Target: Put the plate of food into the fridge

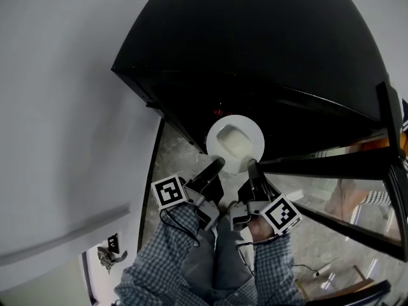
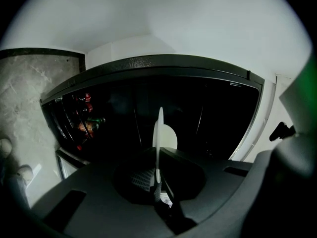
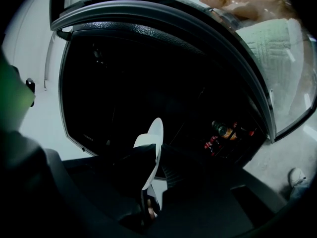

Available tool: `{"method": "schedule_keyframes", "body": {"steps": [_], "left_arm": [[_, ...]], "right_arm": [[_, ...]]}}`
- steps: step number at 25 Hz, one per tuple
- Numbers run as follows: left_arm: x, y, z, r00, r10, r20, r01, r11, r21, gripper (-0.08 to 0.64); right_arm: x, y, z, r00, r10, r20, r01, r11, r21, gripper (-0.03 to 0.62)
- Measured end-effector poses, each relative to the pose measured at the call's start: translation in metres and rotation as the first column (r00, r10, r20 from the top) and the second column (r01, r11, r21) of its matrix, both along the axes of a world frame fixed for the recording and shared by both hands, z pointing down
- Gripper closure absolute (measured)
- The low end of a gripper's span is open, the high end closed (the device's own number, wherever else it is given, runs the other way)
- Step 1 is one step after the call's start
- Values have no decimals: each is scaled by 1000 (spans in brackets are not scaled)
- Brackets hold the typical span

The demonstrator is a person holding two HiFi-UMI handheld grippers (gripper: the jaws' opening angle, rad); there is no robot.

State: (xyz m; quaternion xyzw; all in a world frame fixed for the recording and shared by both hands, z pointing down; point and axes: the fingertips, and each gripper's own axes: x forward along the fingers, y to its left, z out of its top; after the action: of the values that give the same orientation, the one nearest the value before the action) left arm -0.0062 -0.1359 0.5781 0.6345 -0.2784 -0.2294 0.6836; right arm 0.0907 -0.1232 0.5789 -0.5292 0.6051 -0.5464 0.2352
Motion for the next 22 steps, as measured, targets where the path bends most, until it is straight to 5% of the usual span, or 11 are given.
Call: {"method": "schedule_keyframes", "body": {"steps": [16, 22], "left_arm": [[6, -33, 17, 999, -49, 1, 49, 999, 10, 540], [7, -42, 22, 998, -55, -11, 55, 998, 9, 540]], "right_arm": [[5, -38, 18, 999, 48, 2, -48, 999, 23, 554], [7, -47, 22, 995, 67, 70, -69, 997, 31, 558]]}}
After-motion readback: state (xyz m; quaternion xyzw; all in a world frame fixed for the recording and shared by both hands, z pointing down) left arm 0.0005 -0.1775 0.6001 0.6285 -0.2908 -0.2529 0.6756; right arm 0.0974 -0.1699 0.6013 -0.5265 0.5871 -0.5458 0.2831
